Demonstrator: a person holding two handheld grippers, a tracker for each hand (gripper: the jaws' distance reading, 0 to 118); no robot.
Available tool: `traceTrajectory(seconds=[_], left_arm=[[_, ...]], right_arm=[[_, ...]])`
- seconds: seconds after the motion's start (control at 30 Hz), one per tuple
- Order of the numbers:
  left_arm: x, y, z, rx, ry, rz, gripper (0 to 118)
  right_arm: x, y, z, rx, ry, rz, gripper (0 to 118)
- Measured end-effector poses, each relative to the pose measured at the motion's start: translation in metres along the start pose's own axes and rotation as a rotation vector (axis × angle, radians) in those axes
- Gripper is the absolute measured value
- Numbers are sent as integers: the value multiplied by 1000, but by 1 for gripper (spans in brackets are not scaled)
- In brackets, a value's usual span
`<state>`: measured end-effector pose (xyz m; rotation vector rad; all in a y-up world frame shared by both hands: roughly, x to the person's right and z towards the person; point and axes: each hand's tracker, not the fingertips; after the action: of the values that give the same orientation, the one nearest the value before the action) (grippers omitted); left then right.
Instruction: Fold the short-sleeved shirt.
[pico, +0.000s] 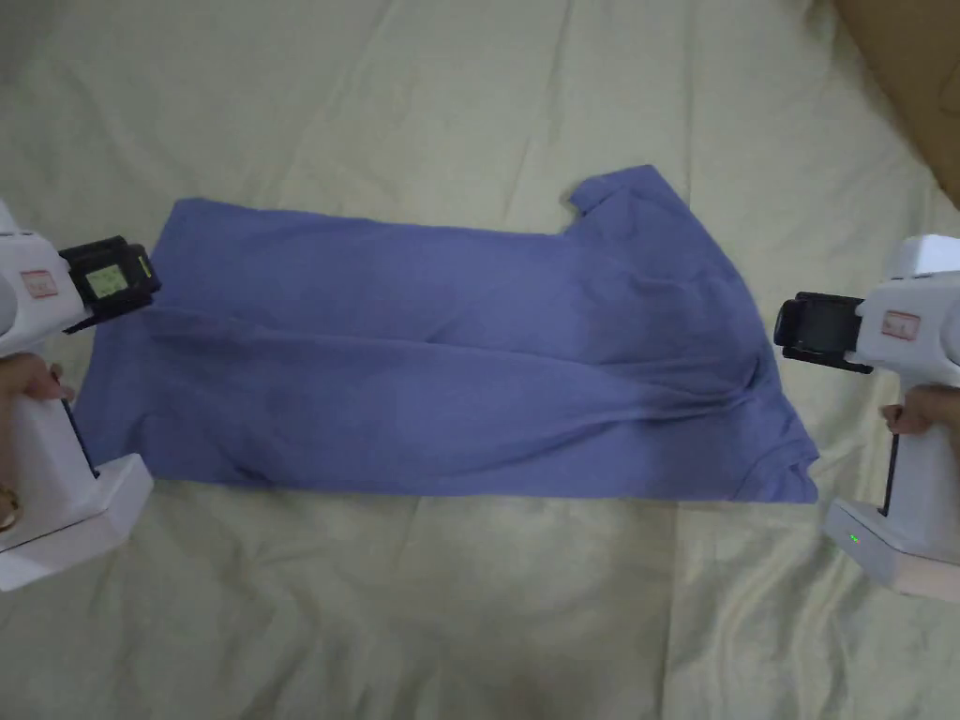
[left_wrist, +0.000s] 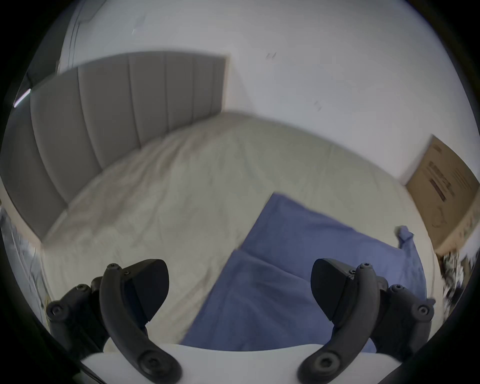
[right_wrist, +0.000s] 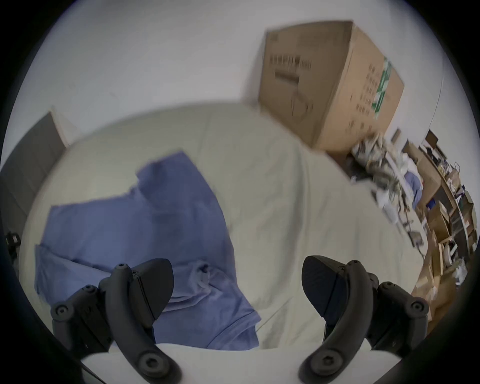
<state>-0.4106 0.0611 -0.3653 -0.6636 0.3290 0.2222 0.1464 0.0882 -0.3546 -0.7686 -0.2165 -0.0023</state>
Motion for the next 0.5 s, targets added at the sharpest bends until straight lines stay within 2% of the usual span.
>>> traceTrajectory(seconds=[0.17,0.23,0.3,0.37,0.4,0.43,0.47,0.5], left_arm=[[2,-15,93,231,-12,-200,113],[0,-25,121,261,-32,-227,113],[-3,-39,147,300,-47,-248,112],[-7,-51,163,314,-51,-260,100],[-8,-58,170,323,-59,-270,85],[-10,-65,176,324,-63,-273,64],[-11,-71,181,321,-66,-278,49],[-13,-76,184,308,-76,-289,36]], right_arm=[[0,-25,106,283,48,15,104],[-3,-41,138,362,84,25,111],[-9,-60,166,436,85,57,113],[-16,-78,184,466,82,90,111],[-18,-88,192,468,89,87,105],[-19,-96,197,468,102,84,98],[-20,-103,201,466,128,71,81],[-21,-109,204,446,156,41,47]])
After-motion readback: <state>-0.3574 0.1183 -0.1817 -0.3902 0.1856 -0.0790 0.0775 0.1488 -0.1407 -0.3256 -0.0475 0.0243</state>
